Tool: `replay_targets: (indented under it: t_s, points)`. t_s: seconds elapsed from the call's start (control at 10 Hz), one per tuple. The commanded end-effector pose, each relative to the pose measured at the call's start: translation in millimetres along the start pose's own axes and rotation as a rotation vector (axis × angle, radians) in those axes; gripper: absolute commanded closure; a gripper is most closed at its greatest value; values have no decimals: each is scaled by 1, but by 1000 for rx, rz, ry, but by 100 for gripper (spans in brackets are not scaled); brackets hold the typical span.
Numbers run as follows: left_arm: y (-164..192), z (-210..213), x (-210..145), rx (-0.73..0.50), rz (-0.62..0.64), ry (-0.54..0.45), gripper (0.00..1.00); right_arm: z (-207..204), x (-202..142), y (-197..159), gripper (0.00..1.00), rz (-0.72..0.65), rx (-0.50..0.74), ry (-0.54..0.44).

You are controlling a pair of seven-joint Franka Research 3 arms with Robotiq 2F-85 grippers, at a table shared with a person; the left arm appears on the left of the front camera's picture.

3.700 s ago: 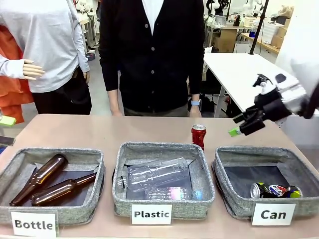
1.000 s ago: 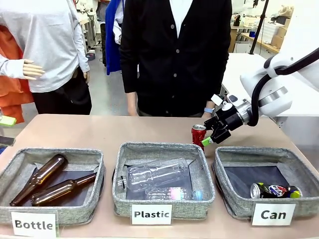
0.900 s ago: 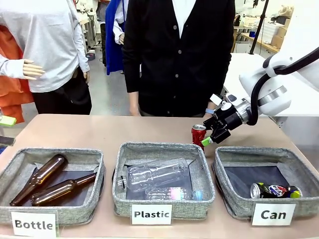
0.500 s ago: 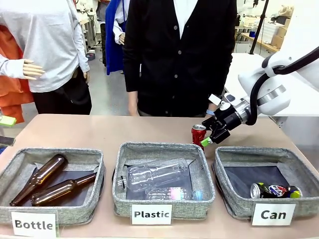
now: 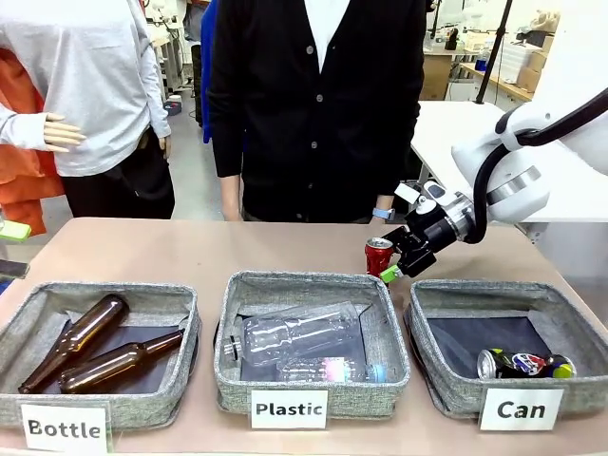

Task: Sort the can waste into the basket.
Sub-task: Pick up the can waste from the table and place it in the right Fabric basket.

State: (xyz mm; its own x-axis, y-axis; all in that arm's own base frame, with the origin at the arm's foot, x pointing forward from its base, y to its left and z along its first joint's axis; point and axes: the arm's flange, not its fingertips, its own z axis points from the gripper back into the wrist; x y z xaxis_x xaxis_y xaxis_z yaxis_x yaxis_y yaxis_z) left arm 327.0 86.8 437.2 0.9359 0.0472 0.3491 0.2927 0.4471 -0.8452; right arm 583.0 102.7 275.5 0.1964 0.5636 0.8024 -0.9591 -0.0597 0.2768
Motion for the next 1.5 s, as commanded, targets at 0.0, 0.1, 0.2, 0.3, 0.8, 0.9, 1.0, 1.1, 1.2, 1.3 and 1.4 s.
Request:
replay_targets:
  t_s: [0.0, 0.1, 0.2, 0.3, 0.8, 0.9, 1.0, 1.1, 1.2, 1.3, 1.4]
  points:
    - [-3, 3, -1, -3, 6, 9, 0, 2, 6, -7, 0, -17, 25, -74]
    - [-3, 3, -1, -3, 6, 9, 0, 1, 6, -7, 59, -9, 32, -75]
    - [-3, 3, -1, -3, 6, 9, 0, 1, 6, -6, 59, -10, 46, -84]
    - [-3, 3, -1, -3, 6, 9, 0, 2, 6, -6, 100, -15, 44, -86]
    - [-3, 3, -1, -3, 6, 9, 0, 0, 3, -6, 100, -16, 61, -95]
    - [-3, 3, -1, -3, 6, 9, 0, 3, 6, -3, 100, -3, 57, -98]
    - [-3, 3, -1, -3, 6, 9, 0, 14, 17, 6, 100, 25, 32, -94]
    - [-3, 3, -1, -3, 6, 9, 0, 28, 35, 23, 100, 74, -26, -69]
    - [-3, 3, -1, -3, 6, 9, 0, 46, 55, 48, 100, 109, -105, -41]
    - [-3, 3, -1, -3, 6, 9, 0, 65, 74, 78, 100, 142, -174, 11]
    - [-3, 3, -1, -3, 6, 9, 0, 81, 91, 118, 100, 111, -224, 106]
